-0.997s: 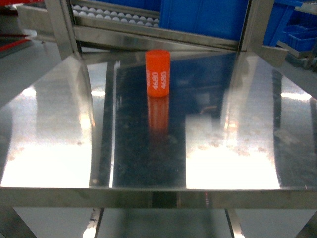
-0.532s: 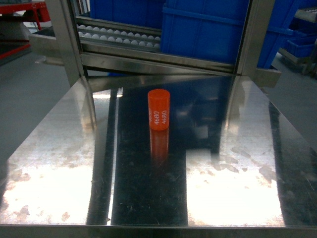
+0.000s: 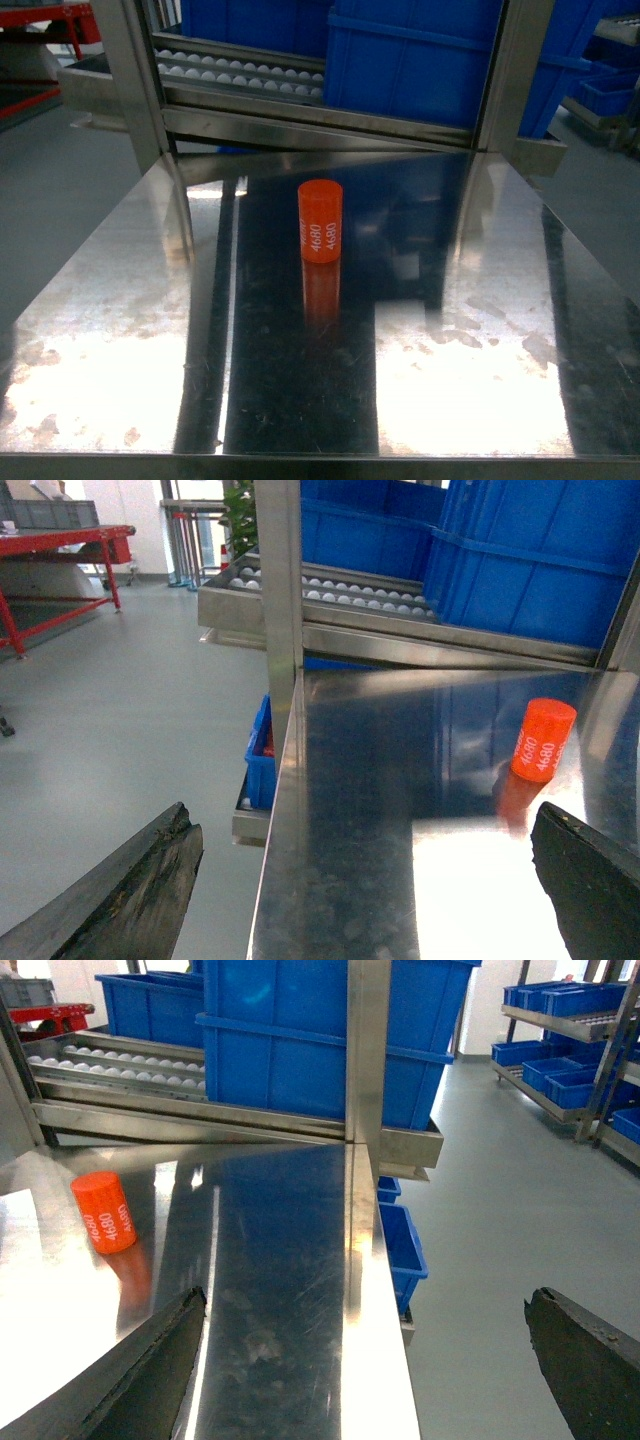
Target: Pick capacitor and pack into box
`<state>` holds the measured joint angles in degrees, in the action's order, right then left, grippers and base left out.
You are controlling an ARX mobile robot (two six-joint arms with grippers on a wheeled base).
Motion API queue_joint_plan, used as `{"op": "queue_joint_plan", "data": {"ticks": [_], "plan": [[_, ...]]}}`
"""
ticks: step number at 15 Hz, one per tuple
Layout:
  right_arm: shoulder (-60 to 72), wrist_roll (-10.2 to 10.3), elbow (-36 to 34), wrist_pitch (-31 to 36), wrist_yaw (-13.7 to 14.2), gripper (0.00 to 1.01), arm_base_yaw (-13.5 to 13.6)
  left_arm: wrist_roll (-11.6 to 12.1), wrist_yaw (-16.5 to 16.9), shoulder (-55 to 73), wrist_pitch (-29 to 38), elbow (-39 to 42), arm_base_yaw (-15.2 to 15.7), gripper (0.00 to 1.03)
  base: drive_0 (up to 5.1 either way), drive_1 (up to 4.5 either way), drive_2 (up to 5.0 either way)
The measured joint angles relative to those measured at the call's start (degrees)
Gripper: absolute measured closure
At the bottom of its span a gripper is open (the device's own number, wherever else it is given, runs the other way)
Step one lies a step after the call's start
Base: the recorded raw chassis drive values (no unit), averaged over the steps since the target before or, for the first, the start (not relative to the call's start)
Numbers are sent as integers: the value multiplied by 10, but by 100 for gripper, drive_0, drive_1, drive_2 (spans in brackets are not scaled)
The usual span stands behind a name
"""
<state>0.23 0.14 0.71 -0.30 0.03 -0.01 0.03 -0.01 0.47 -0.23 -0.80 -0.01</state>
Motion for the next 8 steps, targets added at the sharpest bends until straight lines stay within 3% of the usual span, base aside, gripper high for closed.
{"op": "queue_joint_plan", "data": {"ticks": [8], "plan": [[0,0,0,0,0,3,0,0,0,0,0,0,0,5,0,0,0]]}}
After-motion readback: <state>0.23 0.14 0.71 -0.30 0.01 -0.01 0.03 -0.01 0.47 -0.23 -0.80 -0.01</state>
